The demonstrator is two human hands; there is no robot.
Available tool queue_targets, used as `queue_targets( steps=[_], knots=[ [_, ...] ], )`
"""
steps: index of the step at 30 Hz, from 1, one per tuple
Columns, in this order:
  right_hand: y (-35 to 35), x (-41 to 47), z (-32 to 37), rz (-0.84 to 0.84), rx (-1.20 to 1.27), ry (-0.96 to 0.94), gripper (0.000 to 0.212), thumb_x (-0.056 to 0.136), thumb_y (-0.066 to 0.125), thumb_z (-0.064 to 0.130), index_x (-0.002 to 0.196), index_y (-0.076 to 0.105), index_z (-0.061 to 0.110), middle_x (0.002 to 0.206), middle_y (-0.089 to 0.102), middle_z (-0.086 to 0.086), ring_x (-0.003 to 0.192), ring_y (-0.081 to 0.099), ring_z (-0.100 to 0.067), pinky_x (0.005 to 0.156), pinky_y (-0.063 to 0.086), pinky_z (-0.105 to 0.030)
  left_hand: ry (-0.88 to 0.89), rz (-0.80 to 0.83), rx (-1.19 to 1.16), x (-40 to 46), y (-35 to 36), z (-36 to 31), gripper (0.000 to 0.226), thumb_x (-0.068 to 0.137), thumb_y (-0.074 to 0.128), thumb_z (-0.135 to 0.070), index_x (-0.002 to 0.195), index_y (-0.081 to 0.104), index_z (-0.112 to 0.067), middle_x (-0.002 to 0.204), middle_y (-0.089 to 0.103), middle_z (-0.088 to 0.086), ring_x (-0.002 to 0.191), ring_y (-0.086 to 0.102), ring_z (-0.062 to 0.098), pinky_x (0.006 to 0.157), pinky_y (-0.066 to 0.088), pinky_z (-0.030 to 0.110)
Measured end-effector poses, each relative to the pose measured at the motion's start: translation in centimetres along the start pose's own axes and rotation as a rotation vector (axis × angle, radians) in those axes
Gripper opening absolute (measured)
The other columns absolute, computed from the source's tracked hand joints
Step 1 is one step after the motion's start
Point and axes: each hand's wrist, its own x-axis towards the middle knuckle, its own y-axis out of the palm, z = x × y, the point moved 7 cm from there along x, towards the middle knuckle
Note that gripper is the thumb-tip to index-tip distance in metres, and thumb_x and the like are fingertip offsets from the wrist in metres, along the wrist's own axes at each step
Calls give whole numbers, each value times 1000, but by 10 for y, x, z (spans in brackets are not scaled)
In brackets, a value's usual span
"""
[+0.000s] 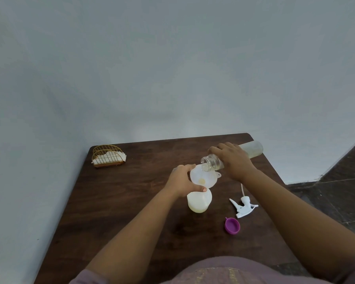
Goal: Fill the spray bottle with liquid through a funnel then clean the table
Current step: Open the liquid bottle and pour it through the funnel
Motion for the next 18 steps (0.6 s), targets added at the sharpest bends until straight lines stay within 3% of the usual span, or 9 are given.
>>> queue_targets(
  steps=[18],
  knots=[
    [-2, 0, 0, -21, -27, -11, 50, 77, 68, 14, 123, 53, 26, 111, 58, 2, 105, 50, -21, 90, 35, -30, -3, -8, 15, -2, 0, 1, 96, 59, 90, -44, 142, 48, -23, 144, 50, 2, 127, 51, 25, 103, 48, 48]
  ],
)
